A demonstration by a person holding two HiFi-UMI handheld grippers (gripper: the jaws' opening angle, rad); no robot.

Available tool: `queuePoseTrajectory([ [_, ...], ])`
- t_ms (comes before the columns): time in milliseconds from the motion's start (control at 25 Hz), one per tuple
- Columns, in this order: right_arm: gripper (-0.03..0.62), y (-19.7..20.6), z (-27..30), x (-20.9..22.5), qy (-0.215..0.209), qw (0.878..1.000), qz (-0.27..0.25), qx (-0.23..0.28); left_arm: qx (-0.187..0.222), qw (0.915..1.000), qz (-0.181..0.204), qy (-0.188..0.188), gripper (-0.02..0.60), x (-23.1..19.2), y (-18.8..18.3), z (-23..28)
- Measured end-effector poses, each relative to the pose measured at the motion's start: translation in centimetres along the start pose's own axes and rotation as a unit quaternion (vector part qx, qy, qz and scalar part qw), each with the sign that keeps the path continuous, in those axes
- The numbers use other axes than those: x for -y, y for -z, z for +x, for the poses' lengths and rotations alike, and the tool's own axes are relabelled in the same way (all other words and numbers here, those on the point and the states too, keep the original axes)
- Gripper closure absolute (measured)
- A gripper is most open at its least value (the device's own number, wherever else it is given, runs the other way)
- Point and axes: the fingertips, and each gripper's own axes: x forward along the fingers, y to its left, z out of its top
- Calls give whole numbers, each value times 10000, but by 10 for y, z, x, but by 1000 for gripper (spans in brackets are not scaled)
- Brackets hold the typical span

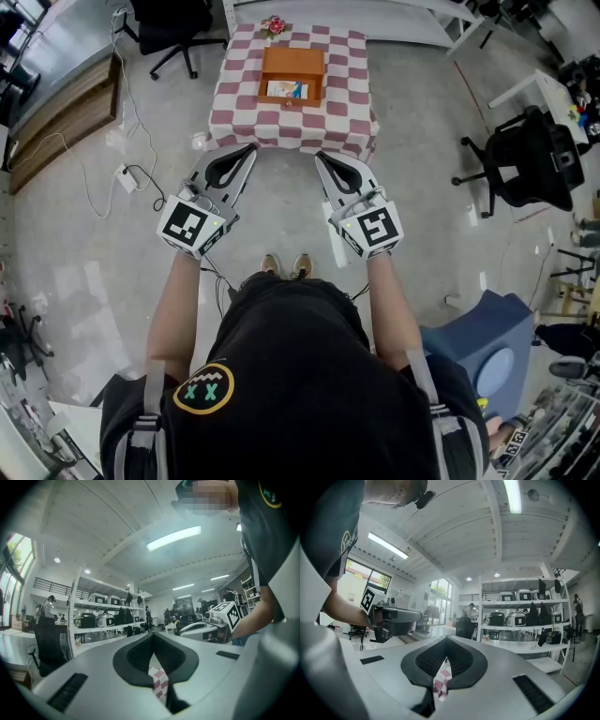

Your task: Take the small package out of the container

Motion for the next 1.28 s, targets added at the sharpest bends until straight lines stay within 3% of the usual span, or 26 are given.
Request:
queuePoseTrajectory([
  [480, 574, 5, 8, 8, 88, 9999, 141, -31, -27, 10000, -18, 4, 565, -8, 4, 4],
  [1280, 402, 3, 22, 9, -107, 9997, 205, -42, 1, 10000, 8, 5, 565, -20, 6, 9],
])
